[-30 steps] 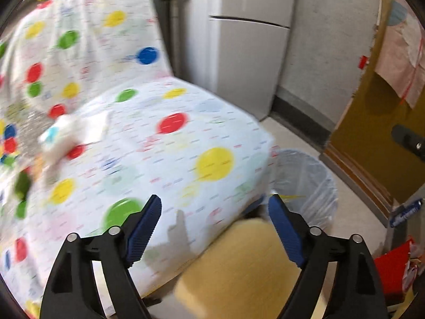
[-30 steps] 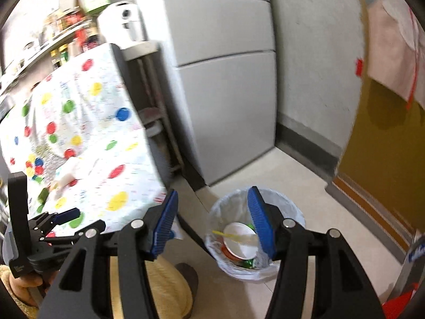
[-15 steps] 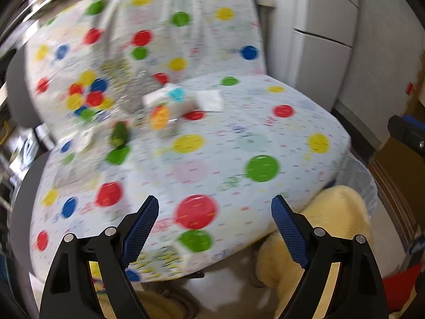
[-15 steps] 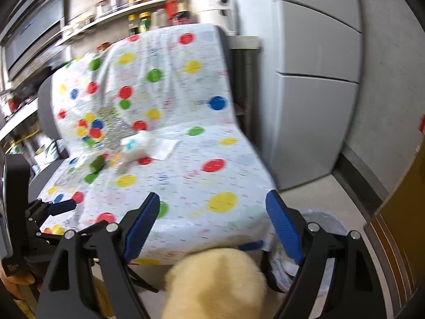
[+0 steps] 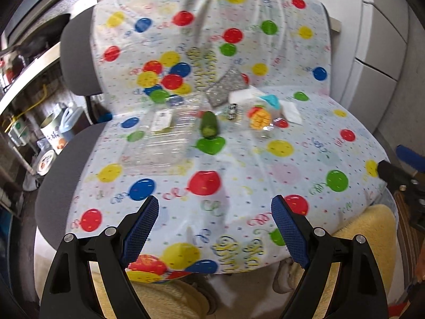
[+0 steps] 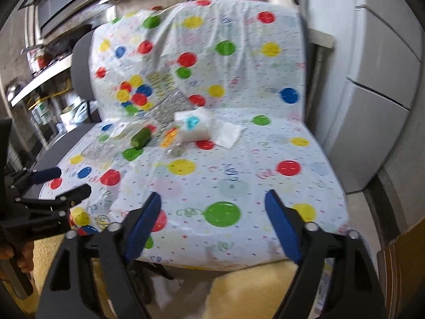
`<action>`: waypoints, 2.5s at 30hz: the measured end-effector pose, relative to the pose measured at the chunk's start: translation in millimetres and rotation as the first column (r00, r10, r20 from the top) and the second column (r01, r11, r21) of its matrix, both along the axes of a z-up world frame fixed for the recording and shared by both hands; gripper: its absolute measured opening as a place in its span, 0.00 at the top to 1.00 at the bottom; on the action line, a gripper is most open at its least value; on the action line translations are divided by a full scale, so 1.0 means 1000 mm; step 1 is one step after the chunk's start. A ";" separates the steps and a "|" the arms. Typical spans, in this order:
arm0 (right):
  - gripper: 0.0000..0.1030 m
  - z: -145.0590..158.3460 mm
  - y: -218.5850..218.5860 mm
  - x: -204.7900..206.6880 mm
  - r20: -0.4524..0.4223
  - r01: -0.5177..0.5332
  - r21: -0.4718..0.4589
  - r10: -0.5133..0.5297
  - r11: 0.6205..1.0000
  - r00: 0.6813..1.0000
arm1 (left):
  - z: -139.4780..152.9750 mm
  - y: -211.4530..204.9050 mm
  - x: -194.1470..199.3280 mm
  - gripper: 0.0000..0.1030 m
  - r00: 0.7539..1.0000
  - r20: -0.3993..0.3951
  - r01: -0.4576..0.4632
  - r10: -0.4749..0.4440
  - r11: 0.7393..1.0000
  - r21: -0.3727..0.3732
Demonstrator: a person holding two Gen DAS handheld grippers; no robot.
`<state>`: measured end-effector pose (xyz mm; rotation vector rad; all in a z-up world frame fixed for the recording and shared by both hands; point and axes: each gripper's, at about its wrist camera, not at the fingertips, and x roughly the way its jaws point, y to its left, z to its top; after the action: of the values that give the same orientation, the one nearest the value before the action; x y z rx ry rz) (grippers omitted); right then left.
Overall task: Collect trash
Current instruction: 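Move both grippers back over the chair toward the remaining items, then grasp the clear plastic tray with the left gripper while the right grasps the mango snack bag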
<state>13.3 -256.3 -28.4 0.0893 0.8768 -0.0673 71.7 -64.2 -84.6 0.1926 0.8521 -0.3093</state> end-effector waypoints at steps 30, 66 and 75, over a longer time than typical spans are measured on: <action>0.30 -0.042 0.015 0.075 -0.061 -0.022 0.066 0.026 0.998 0.998 | -0.013 0.090 0.063 0.16 0.970 -0.052 -0.237 0.237 0.972 0.005; 0.58 -0.090 0.006 0.180 -0.159 -0.013 0.243 0.054 0.970 0.986 | -0.075 0.091 0.214 0.53 0.975 -0.195 -0.125 0.110 0.990 -0.068; 0.74 -0.080 0.020 0.180 -0.143 -0.056 0.193 0.085 0.980 0.986 | -0.075 0.072 0.216 0.78 0.990 -0.137 -0.045 0.046 0.999 0.006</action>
<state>193.2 -236.5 -108.3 0.2327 1.0358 0.0769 287.8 7.5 -160.0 0.1554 0.9913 -0.2809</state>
